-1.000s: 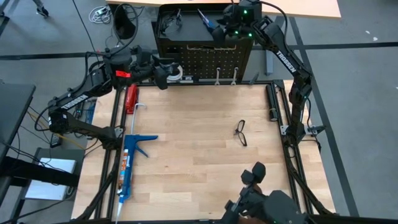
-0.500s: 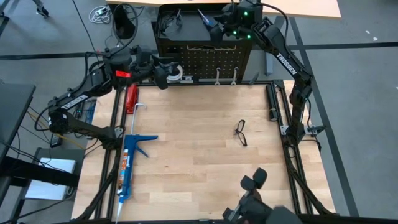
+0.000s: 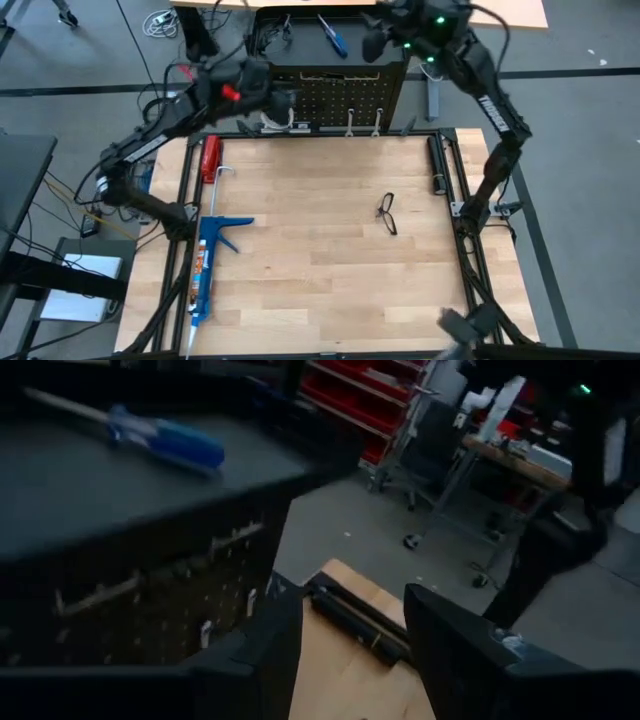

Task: Hang tools onto peg board
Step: Remove the blue screwdriver from the black pegboard

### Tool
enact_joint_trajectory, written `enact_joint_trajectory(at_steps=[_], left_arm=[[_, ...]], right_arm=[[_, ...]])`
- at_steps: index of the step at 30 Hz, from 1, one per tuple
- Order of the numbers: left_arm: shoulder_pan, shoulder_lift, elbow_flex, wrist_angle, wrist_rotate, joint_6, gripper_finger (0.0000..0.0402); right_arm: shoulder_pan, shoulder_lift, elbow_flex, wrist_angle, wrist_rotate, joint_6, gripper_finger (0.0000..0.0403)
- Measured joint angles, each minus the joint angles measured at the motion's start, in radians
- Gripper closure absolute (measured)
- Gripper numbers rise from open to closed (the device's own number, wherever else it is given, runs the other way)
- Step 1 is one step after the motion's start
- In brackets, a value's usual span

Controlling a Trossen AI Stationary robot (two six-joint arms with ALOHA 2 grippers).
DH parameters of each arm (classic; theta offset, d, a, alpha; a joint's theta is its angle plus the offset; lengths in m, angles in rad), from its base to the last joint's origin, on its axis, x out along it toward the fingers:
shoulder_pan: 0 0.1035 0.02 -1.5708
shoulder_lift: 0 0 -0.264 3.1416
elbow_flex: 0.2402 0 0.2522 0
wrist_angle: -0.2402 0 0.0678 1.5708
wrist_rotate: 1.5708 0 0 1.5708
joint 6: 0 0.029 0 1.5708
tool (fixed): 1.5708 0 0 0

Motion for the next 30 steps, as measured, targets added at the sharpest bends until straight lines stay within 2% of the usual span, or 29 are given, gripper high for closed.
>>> enact_joint_trajectory(at_steps=[4,9,18,24,30], left_arm=[[0.059,0.131,0.156,-0.050,0.029,0.052,0.0220],[0.092,0.266,0.331,-0.090,0.005,0.122,0.0220],[0.176,0.467,0.639,-0.187,0.026,0.133,0.0220],[0.207,0.477,0.618,-0.144,0.111,0.101,0.0220],[0.207,0.478,0.638,-0.147,0.096,0.132,0.0220]], right_arm=[[-0.015,-0.041,0.000,-0.087,0.007,0.025,0.0163],[-0.010,-0.070,0.000,-0.207,0.018,0.021,0.0164],[-0.008,-0.079,0.000,-0.326,-0.004,0.024,0.0165],[-0.008,-0.080,0.000,-0.325,-0.031,0.023,0.0163],[-0.008,-0.079,-0.001,-0.301,-0.049,0.024,0.0163]])
